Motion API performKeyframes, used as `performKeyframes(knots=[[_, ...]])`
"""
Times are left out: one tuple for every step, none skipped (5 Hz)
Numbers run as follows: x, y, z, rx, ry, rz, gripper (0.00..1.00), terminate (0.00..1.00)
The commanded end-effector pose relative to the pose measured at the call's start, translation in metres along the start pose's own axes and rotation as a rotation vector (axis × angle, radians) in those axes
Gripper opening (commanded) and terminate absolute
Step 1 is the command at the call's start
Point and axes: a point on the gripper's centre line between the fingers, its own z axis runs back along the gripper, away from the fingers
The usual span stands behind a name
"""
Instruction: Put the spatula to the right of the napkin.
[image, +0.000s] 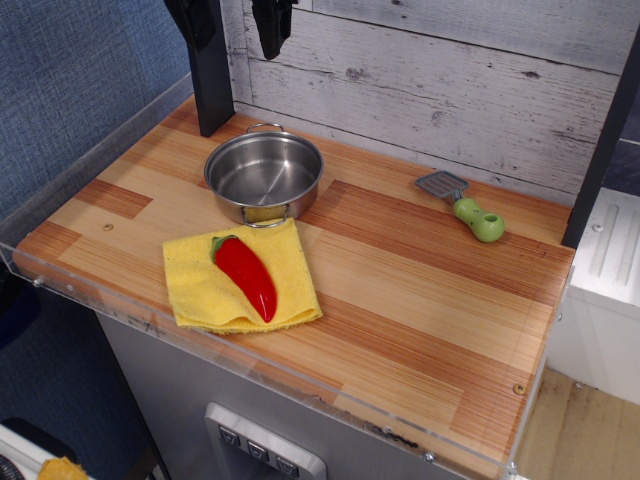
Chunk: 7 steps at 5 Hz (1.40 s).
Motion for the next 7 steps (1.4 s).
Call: performKeyframes(knots=[[0.0, 0.0, 0.0, 0.0, 0.0, 0.0, 1.0, 0.0], [-0.017, -0.025, -0.006, -0.096, 0.111, 0.184, 1.0, 0.0], [-0.024, -0.049, -0.007, -0.072, 0.194, 0.285, 1.0, 0.0], [-0.021, -0.075, -0.007, -0.091, 0.269, 0.363, 1.0, 0.0], [-0.023, -0.099, -0.016, -0.087, 0.285, 0.436, 1.0, 0.0], [-0.029, -0.128, -0.034, -0.065, 0.277, 0.47, 1.0, 0.0], [-0.032, -0.155, -0.053, -0.032, 0.233, 0.473, 1.0, 0.0]])
